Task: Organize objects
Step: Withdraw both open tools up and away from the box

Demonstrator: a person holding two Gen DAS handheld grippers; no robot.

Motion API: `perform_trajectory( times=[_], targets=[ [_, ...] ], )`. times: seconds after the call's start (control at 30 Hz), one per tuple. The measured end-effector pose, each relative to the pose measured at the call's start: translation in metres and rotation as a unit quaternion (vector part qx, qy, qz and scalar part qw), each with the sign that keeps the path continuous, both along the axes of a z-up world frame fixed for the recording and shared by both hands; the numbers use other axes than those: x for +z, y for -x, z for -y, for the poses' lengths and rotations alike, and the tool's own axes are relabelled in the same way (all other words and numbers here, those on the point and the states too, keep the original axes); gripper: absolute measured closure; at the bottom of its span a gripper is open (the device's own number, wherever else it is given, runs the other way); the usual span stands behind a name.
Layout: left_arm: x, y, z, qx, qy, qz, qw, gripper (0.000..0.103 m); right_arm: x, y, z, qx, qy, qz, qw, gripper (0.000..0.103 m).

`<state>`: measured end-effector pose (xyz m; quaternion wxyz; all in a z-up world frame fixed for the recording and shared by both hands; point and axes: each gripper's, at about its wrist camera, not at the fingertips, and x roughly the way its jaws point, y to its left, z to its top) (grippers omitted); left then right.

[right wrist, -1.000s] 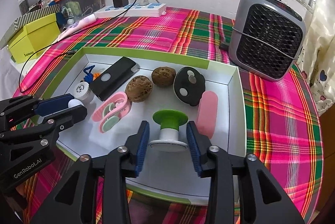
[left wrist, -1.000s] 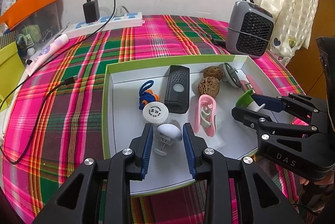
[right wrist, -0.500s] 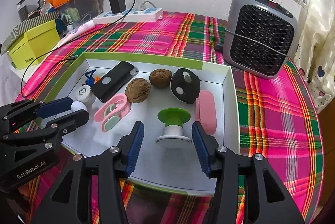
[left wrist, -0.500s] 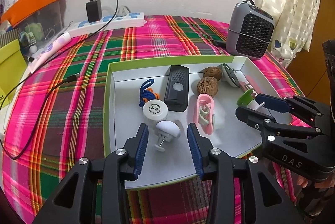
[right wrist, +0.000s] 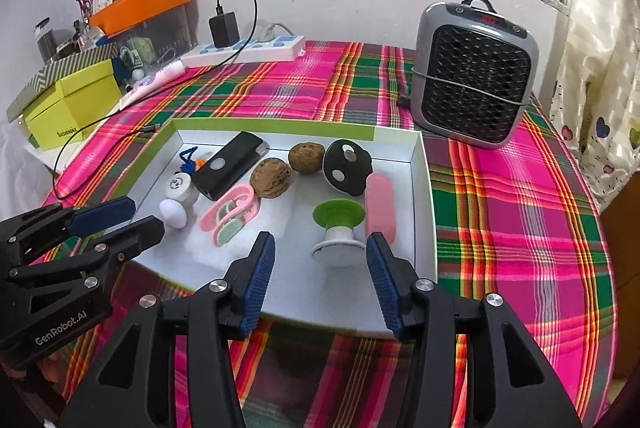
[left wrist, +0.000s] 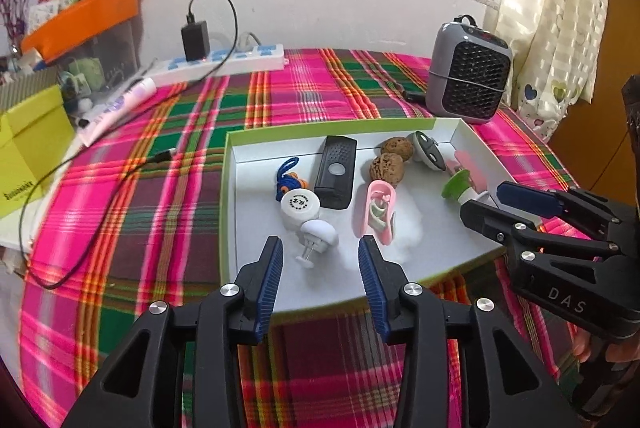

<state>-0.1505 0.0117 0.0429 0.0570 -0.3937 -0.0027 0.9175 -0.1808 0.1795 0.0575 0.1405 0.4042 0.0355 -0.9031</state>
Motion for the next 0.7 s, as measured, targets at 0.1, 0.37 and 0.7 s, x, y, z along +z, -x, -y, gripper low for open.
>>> perform_trajectory(
  times=[0.1,0.37,0.7],
  targets=[
    [0.003,-0.010,0.000,0.003,-0.009,0.000,1.0000,0.065,0.004,-0.010,0.000,-0.002,0.001,-0.008,1.000,0.054],
    [0.003,-0.038,-0.008,0.009,-0.007,0.000,0.9999,0.065,0.008,-0.038,-0.001,-0.003,0.002,-0.018,1.000,0.054],
    [-0.012,-0.060,-0.004,0.031,0.004,0.016,0.9994,0.065,-0.002,-0.065,-0.003,-0.013,-0.002,-0.005,1.000,0.054]
  ],
)
